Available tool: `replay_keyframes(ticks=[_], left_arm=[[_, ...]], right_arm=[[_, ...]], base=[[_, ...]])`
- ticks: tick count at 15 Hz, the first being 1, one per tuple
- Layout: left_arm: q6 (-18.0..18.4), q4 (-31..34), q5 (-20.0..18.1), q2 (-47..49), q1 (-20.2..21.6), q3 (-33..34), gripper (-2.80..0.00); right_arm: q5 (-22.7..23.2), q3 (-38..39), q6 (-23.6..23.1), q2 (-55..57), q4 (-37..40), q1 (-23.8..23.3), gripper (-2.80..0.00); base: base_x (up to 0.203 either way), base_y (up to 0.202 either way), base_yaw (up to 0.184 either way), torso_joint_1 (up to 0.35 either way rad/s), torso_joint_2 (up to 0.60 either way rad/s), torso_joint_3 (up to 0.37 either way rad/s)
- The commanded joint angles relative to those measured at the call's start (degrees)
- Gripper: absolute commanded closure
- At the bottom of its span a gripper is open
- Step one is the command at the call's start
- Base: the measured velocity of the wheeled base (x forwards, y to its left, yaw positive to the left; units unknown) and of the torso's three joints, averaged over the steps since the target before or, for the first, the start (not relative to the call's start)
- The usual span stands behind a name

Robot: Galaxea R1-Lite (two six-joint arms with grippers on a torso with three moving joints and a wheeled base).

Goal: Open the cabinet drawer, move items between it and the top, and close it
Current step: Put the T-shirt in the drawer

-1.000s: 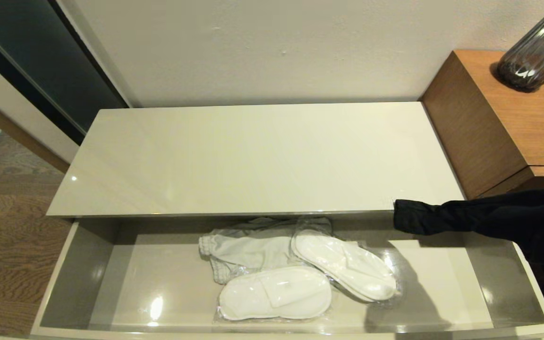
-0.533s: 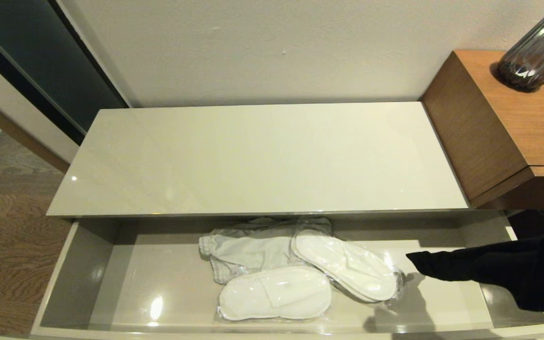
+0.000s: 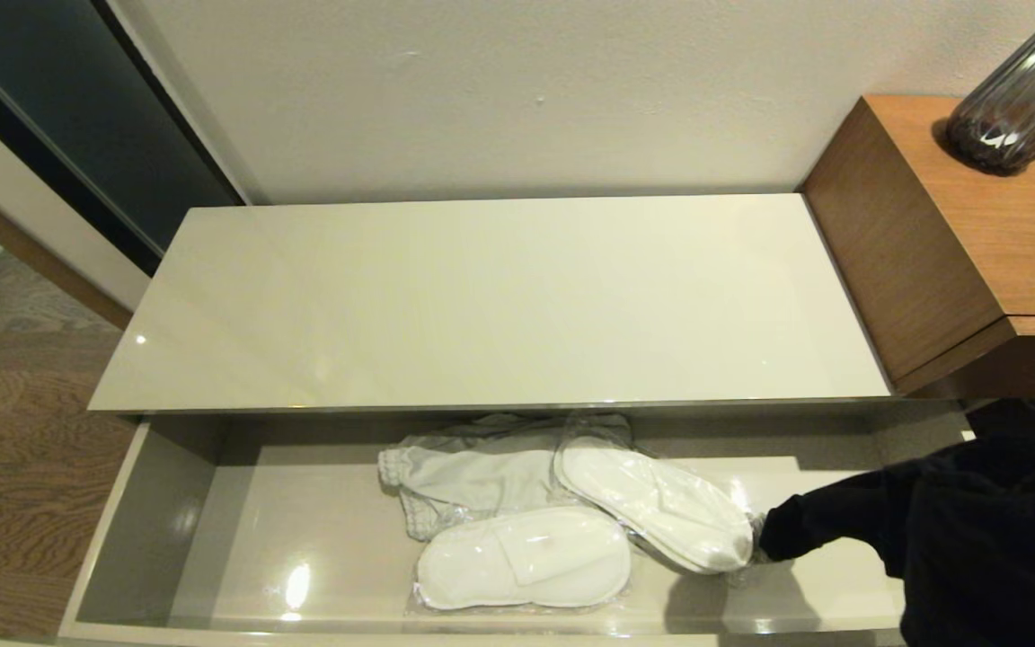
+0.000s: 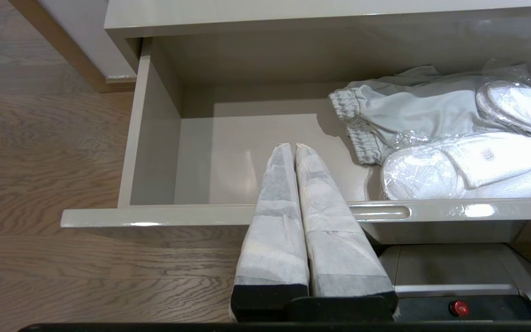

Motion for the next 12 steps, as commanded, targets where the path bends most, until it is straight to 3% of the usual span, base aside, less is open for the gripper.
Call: replay_keyframes(ticks=[1,6,12], left_arm=[[0.0,0.0,0.0,0.1,0.0,0.0,0.0],[0.0,0.0,0.0,0.1,0.0,0.0,0.0],[0.0,0.1,0.0,0.1,0.0,0.0,0.0]], right_arm=[[1.1,5.3,0.2,2.3,-6.6,0.1,0.0],[3.9,15.6,0.2,19.6,-30.7,0.1,0.0],[7.3,27.2,1.6,33.6,-48.3,-0.5,0.0]], base=[[0.0,0.0,0.0,0.0,0.0,0.0],[0.0,0.0,0.0,0.0,0.0,0.0],[0.0,0.0,0.0,0.0,0.0,0.0]])
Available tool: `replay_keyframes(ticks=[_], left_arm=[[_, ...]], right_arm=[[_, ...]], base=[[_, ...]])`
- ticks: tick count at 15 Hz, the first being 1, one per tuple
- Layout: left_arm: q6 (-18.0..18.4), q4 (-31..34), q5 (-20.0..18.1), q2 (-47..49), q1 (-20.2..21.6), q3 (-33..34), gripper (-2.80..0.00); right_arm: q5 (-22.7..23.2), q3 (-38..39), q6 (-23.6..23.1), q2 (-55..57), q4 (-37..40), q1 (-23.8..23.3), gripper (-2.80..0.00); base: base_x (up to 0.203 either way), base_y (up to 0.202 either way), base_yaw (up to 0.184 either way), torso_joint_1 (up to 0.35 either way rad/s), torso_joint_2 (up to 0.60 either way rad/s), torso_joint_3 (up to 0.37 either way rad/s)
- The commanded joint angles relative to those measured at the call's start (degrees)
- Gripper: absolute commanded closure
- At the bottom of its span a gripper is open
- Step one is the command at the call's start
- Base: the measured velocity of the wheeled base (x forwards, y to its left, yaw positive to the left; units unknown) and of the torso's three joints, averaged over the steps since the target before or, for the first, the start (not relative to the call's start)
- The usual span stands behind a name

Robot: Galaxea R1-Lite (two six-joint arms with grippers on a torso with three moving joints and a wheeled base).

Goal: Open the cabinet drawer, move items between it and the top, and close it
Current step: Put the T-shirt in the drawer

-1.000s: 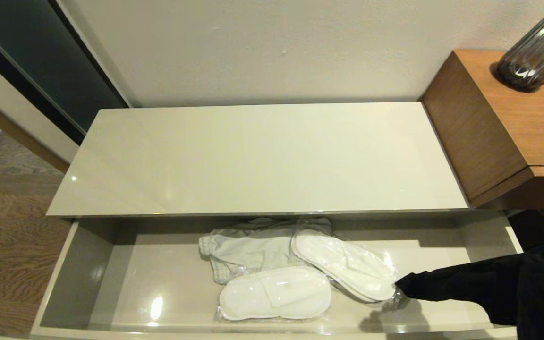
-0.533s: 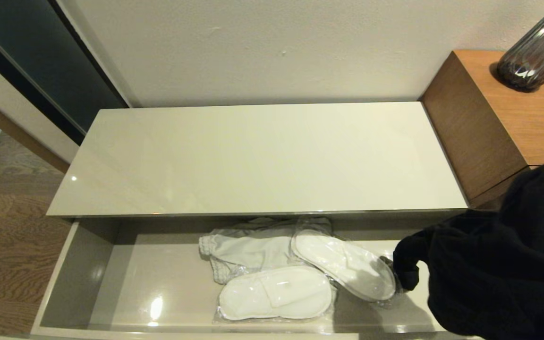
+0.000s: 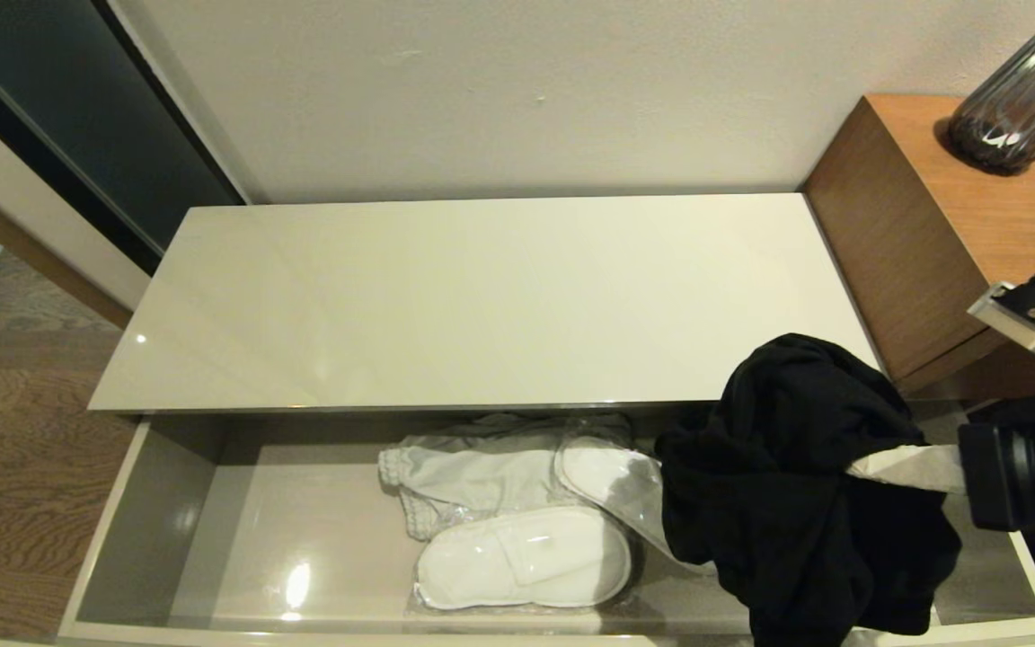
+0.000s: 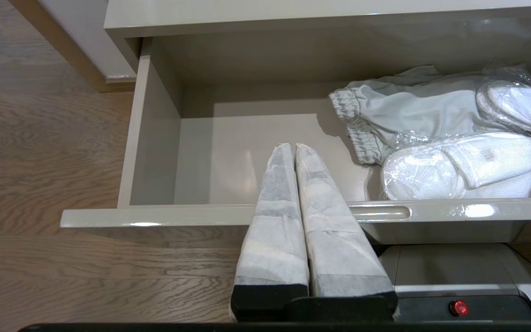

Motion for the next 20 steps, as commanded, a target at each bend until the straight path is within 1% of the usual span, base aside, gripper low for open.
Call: replay_keyframes(ticks=[1,4,6,8,9,12,13,14,16,18,20], left_arm=[[0.0,0.0,0.0,0.1,0.0,0.0,0.0],[0.0,0.0,0.0,0.1,0.0,0.0,0.0],[0.0,0.0,0.0,0.1,-0.1,0.0,0.0],[0.0,0.0,0.0,0.1,0.0,0.0,0.0],[0.0,0.0,0.0,0.1,0.0,0.0,0.0],[0.0,0.0,0.0,0.1,0.0,0.0,0.0],[0.0,0.0,0.0,0.1,0.0,0.0,0.0],[0.0,0.0,0.0,0.1,0.0,0.0,0.0],[0.0,0.0,0.0,0.1,0.0,0.0,0.0],[0.0,0.0,0.0,0.1,0.0,0.0,0.0],[0.0,0.0,0.0,0.1,0.0,0.0,0.0]], right_arm=[[0.0,5.1,0.2,7.8,-4.6,-0.7,0.0],[-0.3,10.4,0.3,14.9,-8.8,-1.1,0.0],[-0.9,12.7,0.8,17.4,-14.1,-1.2,0.0],[-4.5,14.4,0.9,19.2,-19.9,-1.2,0.0],[-5.6,14.7,1.1,19.7,-21.2,-1.1,0.0],[-7.3,13.4,4.0,19.9,-22.0,-1.2,0.0],[-8.7,12.4,5.1,20.0,-22.0,-1.2,0.0],[-11.2,10.7,6.6,19.9,-22.0,-1.2,0.0],[-12.5,10.2,7.1,20.1,-21.9,-1.2,0.0],[-16.1,9.0,8.2,21.5,-22.0,-1.2,0.0],[-16.4,9.1,9.0,21.9,-22.1,-1.2,0.0]], base=[[0.0,0.0,0.0,0.0,0.0,0.0],[0.0,0.0,0.0,0.0,0.0,0.0],[0.0,0.0,0.0,0.0,0.0,0.0],[0.0,0.0,0.0,0.0,0.0,0.0],[0.0,0.0,0.0,0.0,0.0,0.0],[0.0,0.0,0.0,0.0,0.0,0.0],[0.0,0.0,0.0,0.0,0.0,0.0],[0.0,0.0,0.0,0.0,0.0,0.0],[0.0,0.0,0.0,0.0,0.0,0.0],[0.0,0.0,0.0,0.0,0.0,0.0],[0.0,0.0,0.0,0.0,0.0,0.0]])
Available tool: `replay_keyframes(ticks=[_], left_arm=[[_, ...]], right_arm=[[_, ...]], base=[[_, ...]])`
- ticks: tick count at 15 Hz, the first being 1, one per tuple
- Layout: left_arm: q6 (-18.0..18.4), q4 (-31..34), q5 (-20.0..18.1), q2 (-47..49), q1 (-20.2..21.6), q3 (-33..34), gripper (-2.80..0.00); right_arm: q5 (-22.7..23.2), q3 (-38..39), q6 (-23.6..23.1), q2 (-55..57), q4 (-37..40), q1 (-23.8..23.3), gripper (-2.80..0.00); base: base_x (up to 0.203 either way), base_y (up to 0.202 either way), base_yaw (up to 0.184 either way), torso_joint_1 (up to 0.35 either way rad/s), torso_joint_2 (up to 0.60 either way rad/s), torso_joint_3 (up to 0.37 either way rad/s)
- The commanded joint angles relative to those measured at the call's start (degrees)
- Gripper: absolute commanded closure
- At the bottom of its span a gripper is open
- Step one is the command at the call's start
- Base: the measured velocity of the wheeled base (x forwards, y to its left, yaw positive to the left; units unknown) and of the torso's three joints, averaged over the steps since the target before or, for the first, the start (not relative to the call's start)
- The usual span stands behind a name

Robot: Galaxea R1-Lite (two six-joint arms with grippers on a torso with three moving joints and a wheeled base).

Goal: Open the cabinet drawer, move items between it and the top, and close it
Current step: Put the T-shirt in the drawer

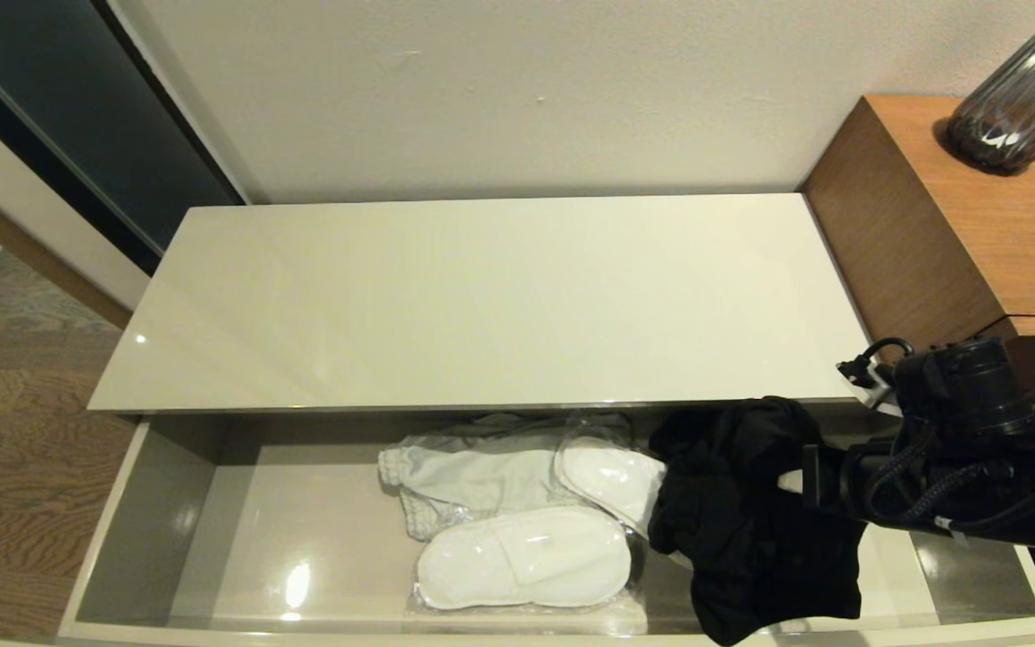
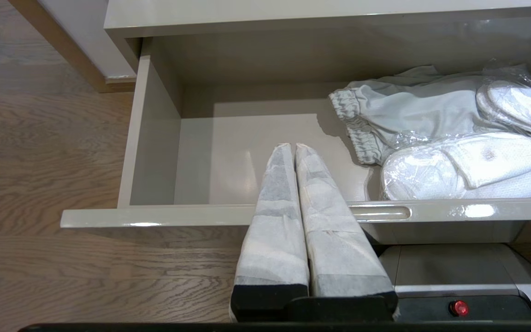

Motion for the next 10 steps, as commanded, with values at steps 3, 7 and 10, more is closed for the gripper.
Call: replay_keyframes(ticks=[3,7,10], left_arm=[[0.0,0.0,0.0,0.1,0.0,0.0,0.0],[0.0,0.0,0.0,0.1,0.0,0.0,0.0],[0.0,0.0,0.0,0.1,-0.1,0.0,0.0]], right_arm=[[-0.3,1.0,0.0,2.6,-0.2,0.1,0.0],[-0.5,1.9,0.2,5.1,-0.2,0.1,0.0],[-0.4,2.2,0.2,6.1,-0.4,0.1,0.0]], base=[[0.0,0.0,0.0,0.0,0.0,0.0],[0.0,0.0,0.0,0.0,0.0,0.0],[0.0,0.0,0.0,0.0,0.0,0.0]])
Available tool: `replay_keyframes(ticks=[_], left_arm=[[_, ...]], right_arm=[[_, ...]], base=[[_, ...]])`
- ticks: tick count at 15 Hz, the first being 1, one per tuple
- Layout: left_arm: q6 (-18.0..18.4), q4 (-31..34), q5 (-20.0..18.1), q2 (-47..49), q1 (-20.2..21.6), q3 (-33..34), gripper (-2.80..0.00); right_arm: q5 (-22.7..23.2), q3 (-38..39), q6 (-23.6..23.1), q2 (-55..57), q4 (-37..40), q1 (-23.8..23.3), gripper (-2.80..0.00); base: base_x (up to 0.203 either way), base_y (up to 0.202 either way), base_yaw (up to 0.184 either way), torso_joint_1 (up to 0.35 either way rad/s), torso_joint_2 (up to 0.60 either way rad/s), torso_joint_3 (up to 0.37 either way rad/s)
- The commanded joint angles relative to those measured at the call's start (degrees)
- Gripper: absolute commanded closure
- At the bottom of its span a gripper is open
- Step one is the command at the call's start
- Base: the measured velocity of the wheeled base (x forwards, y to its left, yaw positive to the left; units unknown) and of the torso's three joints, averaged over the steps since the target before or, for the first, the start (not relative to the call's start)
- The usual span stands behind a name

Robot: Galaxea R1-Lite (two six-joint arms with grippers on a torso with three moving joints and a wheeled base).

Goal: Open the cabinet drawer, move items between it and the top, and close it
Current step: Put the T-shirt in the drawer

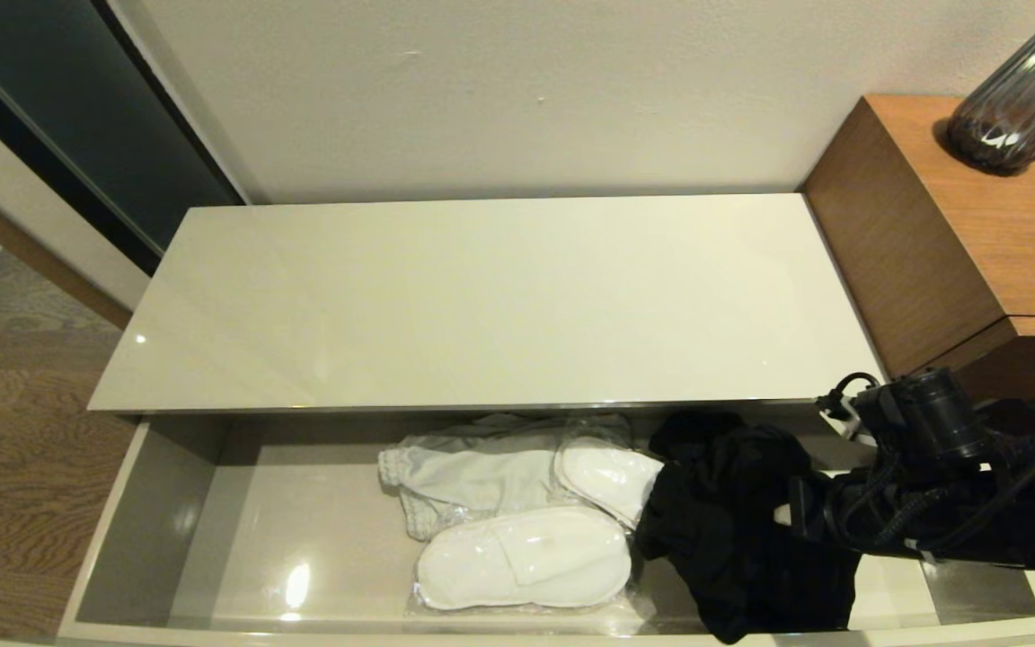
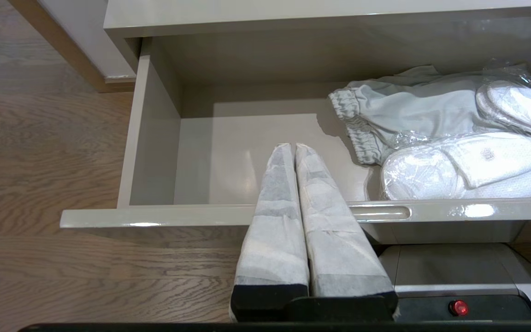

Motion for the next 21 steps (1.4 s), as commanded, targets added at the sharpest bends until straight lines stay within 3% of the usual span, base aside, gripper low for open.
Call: replay_keyframes(ticks=[1,8,9,21], left_arm=[[0.0,0.0,0.0,0.1,0.0,0.0,0.0],[0.0,0.0,0.1,0.1,0.0,0.0,0.0],[0.0,0.0,0.0,0.1,0.0,0.0,0.0],[0.0,0.0,0.0,0.1,0.0,0.0,0.0]], right_arm=[[-0.1,0.0,0.0,0.9,-0.1,0.0,0.0],[-0.1,-0.1,0.0,1.0,0.0,0.0,0.0],[-0.5,0.1,-0.1,1.0,-0.1,0.1,-2.8],[-1.8,-0.7,0.2,-1.7,0.1,1.0,-2.8]], base=[[0.0,0.0,0.0,0.0,0.0,0.0],[0.0,0.0,0.0,0.0,0.0,0.0],[0.0,0.0,0.0,0.0,0.0,0.0],[0.0,0.0,0.0,0.0,0.0,0.0]])
